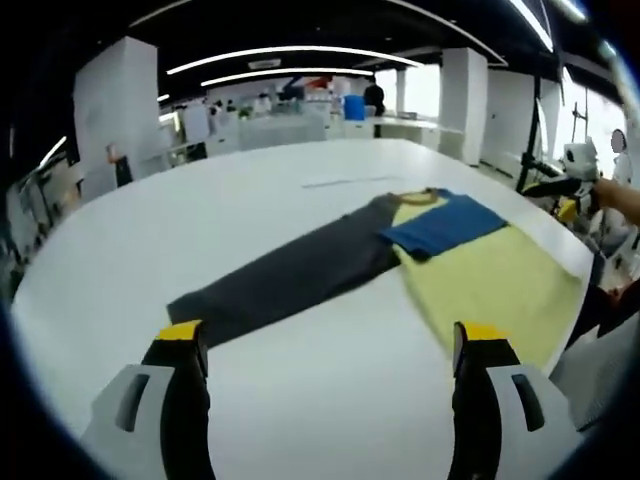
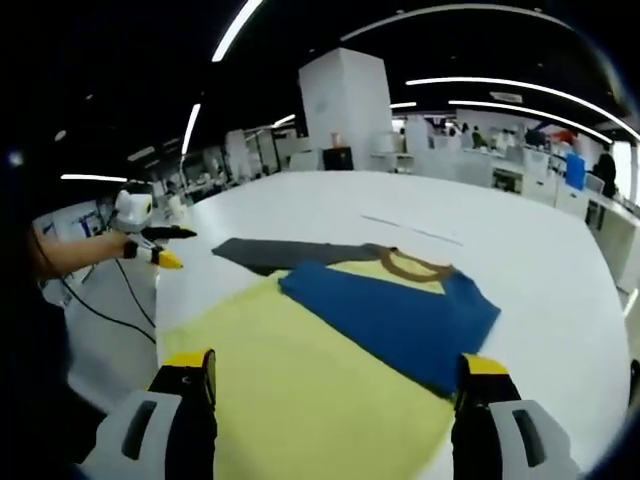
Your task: Fold the garment on the visible template until the final outline fits inside the template.
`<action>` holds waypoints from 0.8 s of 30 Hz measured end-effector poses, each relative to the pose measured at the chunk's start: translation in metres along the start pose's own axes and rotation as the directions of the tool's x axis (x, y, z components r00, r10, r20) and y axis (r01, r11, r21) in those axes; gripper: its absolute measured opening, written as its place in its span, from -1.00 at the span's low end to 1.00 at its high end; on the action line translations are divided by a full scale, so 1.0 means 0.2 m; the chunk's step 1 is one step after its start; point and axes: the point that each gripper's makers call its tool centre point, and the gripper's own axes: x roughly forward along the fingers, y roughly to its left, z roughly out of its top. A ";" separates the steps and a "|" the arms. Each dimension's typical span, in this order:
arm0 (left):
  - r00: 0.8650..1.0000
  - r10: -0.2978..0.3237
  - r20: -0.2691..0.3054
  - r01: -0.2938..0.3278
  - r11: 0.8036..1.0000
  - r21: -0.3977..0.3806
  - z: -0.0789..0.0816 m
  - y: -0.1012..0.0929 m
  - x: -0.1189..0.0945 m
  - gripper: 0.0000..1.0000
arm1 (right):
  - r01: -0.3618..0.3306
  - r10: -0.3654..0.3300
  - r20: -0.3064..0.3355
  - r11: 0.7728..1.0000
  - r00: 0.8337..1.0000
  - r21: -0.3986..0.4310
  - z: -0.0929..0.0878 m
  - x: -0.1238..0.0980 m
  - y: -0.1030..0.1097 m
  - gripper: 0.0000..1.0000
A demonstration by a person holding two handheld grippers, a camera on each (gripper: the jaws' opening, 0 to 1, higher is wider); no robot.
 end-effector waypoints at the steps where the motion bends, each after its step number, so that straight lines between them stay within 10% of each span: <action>1: 1.000 0.012 0.001 -0.012 1.000 -0.007 0.00 0.02 0.00 0.98 | -0.004 0.004 0.000 1.000 1.000 0.001 0.00 -0.01 0.01 0.98; 17: 0.987 0.162 0.000 -0.161 0.982 -0.096 -0.05 0.32 0.09 0.88 | 0.004 -0.003 0.017 1.000 1.000 -0.022 -0.02 -0.08 0.11 0.95; 24: 0.967 0.253 -0.016 -0.253 0.955 -0.156 -0.11 0.47 0.14 0.44 | 0.020 -0.019 0.019 1.000 1.000 -0.015 -0.04 -0.09 0.11 0.87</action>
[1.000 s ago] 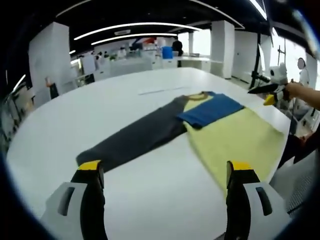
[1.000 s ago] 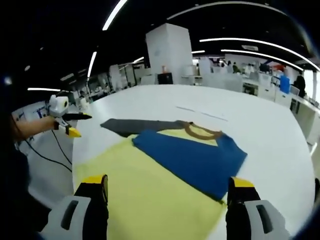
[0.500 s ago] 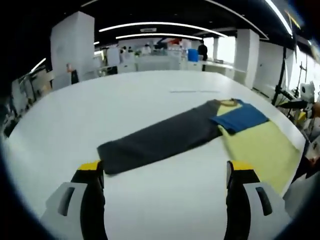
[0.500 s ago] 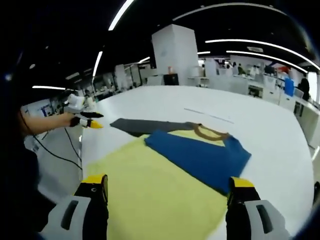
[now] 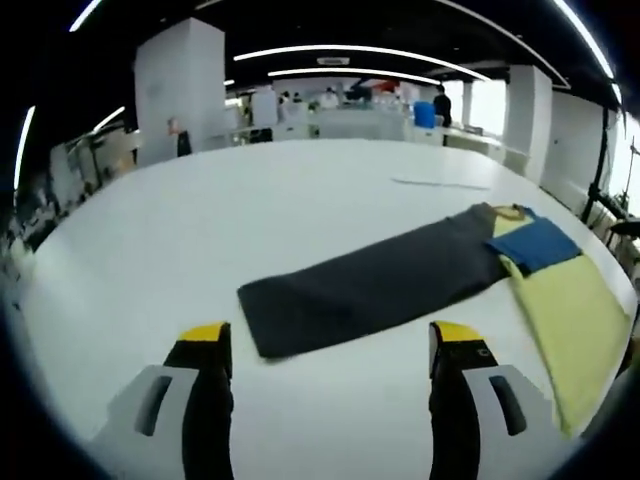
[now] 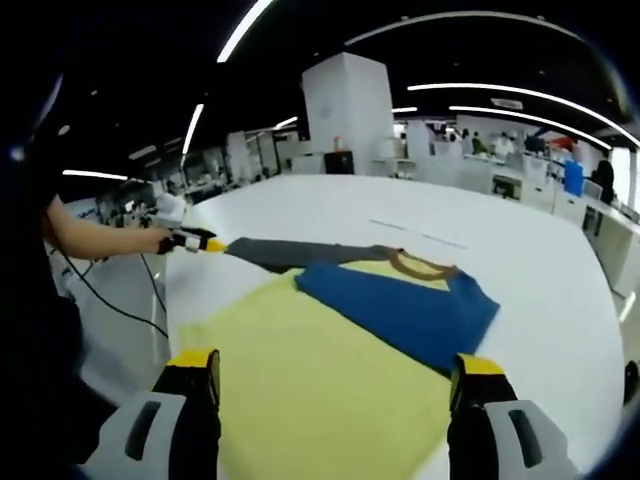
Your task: Fold the garment on the visible template until the final outline fits inside the template.
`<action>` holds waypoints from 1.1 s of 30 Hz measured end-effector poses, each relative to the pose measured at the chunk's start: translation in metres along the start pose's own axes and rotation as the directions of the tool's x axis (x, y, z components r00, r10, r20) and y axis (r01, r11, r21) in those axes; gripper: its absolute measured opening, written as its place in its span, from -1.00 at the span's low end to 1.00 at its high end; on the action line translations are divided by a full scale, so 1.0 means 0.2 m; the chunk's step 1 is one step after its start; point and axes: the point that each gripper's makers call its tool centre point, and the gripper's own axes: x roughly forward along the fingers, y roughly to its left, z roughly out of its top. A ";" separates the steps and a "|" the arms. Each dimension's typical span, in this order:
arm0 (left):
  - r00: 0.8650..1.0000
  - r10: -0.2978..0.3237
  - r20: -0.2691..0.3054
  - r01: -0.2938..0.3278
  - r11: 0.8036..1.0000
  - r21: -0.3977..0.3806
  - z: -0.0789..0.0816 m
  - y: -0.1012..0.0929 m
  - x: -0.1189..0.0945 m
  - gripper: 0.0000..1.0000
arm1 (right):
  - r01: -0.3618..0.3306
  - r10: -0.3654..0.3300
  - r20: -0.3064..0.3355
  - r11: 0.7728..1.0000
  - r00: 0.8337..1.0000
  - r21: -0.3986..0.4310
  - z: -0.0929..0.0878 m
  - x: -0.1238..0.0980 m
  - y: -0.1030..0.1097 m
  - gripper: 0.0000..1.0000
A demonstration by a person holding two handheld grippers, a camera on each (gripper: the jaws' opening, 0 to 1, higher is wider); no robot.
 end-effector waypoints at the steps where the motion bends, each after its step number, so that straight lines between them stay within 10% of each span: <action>1: 1.000 0.017 0.010 -0.017 1.000 -0.017 0.00 0.03 0.01 0.39 | 0.003 -0.003 0.000 1.000 1.000 0.002 0.00 0.00 0.00 0.85; 17: 0.989 0.137 -0.046 -0.139 0.989 -0.040 -0.09 0.14 0.06 -0.50 | 0.037 -0.037 -0.013 0.999 0.999 0.011 -0.01 -0.02 -0.04 0.68; 33: 0.980 0.189 -0.054 -0.196 0.963 -0.185 -0.13 0.19 0.08 -0.78 | 0.057 -0.056 -0.042 0.998 0.998 0.014 -0.07 -0.02 -0.02 0.56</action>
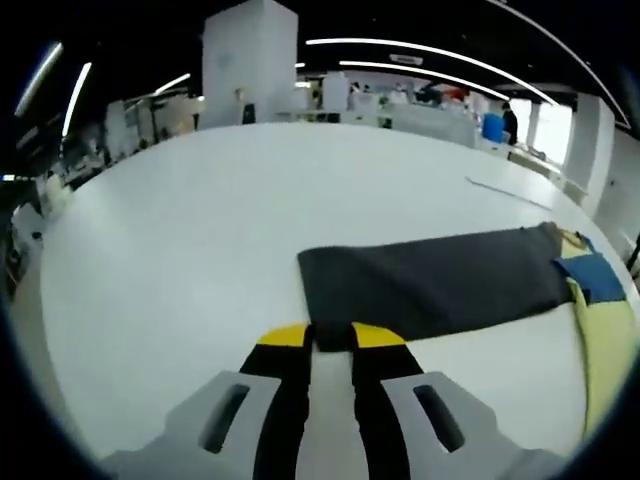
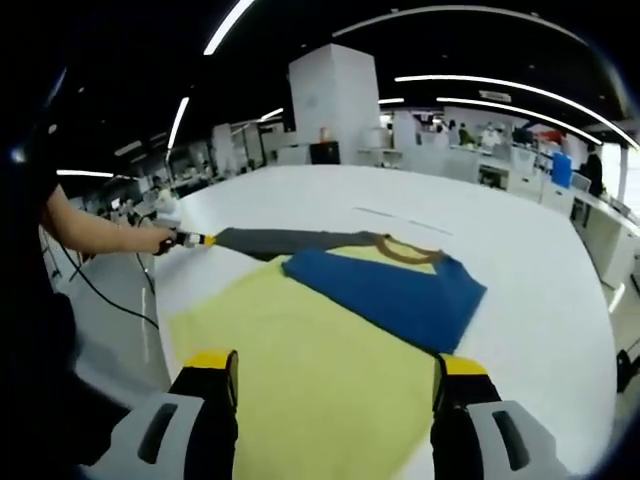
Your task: Fold the garment on the visible template until the final outline fits inside the template.
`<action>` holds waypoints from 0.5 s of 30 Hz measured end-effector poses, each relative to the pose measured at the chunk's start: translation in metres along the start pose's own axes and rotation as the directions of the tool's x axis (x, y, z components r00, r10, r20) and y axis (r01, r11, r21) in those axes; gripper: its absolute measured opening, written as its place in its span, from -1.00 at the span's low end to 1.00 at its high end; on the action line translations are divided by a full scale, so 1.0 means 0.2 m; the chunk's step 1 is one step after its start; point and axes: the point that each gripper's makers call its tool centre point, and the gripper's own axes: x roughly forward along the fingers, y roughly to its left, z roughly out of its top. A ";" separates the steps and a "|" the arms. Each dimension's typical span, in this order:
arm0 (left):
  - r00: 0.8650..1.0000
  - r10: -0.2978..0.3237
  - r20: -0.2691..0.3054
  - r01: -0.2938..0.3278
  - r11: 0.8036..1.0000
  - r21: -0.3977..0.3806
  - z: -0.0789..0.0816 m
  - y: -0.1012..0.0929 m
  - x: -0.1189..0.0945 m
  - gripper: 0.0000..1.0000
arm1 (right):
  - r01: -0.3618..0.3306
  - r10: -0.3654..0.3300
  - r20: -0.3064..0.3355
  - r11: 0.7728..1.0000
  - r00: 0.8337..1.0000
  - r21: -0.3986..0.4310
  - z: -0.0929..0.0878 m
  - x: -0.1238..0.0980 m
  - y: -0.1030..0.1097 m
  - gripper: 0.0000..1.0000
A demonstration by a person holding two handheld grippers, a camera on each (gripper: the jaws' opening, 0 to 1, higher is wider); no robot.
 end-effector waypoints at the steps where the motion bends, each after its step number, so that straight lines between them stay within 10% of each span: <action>1: 1.000 0.009 -0.016 -0.009 1.000 -0.006 0.00 0.00 0.00 -0.80 | -0.003 0.003 0.001 1.000 1.000 0.001 0.00 0.00 0.01 0.57; 15: 0.998 0.033 -0.044 -0.035 0.999 -0.032 0.01 -0.01 0.01 -0.98 | 0.010 -0.010 0.020 1.000 1.000 0.011 0.01 0.03 0.04 0.54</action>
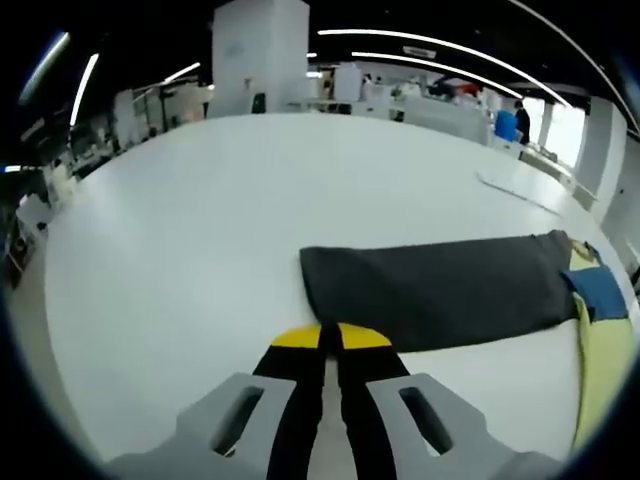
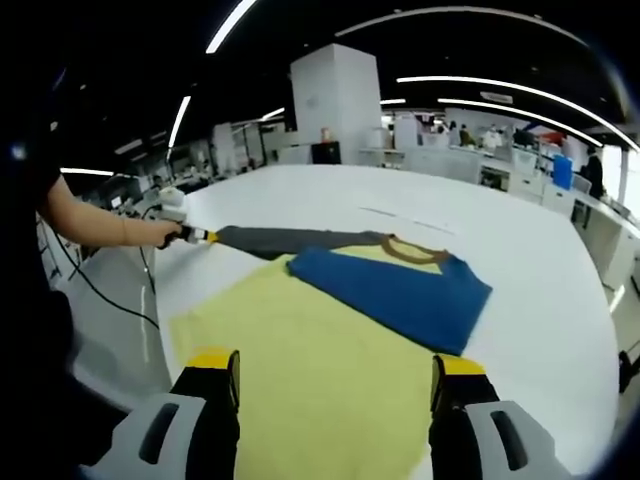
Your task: Fold the garment on the visible template until the final outline fits inside the template.
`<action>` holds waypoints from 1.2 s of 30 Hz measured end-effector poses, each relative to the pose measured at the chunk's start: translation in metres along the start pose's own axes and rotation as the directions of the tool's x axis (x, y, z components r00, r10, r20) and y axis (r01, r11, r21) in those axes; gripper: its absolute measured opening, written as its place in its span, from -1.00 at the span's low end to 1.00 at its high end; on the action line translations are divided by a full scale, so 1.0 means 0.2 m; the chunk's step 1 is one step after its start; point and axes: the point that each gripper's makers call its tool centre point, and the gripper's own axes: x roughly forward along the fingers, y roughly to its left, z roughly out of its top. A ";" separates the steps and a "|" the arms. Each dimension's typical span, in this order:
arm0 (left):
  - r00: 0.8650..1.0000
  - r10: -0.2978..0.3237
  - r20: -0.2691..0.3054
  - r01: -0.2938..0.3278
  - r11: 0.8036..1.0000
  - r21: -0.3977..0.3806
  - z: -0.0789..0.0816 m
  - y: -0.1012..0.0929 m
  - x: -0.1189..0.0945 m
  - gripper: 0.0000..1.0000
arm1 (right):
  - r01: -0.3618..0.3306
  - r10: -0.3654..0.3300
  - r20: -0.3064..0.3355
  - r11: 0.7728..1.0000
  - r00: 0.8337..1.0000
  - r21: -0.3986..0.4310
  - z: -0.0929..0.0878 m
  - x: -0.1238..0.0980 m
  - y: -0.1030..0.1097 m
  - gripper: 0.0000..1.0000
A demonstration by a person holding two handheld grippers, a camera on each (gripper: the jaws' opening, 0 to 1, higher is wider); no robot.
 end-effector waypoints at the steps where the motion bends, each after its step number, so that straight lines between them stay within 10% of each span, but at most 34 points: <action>1: 1.000 0.001 -0.002 -0.001 1.000 0.000 0.00 0.00 0.00 -0.99 | -0.003 0.003 0.008 1.000 1.000 0.004 0.00 0.00 0.00 0.56; 23: 0.997 -0.047 0.058 0.044 0.998 0.042 0.12 -0.05 -0.06 -0.98 | -0.021 0.021 0.026 1.000 0.999 -0.020 0.01 -0.01 0.02 0.98; 26: 0.994 -0.084 0.064 0.089 0.993 -0.081 0.15 -0.09 -0.06 -0.98 | -0.024 0.024 0.019 0.999 1.000 -0.025 -0.01 -0.02 0.03 0.98; 36: 0.989 -0.121 0.085 0.116 0.992 0.056 0.25 -0.19 -0.10 -0.98 | -0.028 0.029 0.019 0.999 0.999 -0.026 -0.02 -0.02 0.03 0.98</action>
